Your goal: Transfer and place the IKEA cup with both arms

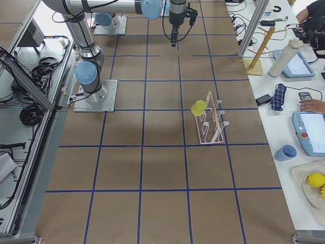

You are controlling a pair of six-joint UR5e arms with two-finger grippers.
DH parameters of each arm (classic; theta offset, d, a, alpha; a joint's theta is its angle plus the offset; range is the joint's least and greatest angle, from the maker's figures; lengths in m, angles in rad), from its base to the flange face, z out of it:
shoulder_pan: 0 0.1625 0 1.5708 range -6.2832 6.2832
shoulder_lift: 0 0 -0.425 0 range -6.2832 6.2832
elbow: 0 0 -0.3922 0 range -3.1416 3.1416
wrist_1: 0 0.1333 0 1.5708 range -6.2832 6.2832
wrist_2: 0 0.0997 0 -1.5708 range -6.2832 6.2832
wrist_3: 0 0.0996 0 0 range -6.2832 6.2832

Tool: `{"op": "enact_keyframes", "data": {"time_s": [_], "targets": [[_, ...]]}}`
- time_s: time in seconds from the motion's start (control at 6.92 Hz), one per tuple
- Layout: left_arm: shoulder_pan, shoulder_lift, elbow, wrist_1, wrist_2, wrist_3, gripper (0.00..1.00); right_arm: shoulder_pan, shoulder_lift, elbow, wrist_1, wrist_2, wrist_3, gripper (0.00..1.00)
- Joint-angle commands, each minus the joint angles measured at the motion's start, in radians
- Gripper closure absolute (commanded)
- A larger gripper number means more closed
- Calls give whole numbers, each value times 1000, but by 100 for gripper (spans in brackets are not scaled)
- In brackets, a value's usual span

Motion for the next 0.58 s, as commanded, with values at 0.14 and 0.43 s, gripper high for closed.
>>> {"op": "enact_keyframes", "data": {"time_s": [0.14,0.43], "targets": [[0,-1,1,0,0,-2,0,-1,0,0,0,0,0,0],[0,3,-1,0,1,-2,0,-1,-2,0,0,1,0,0]]}}
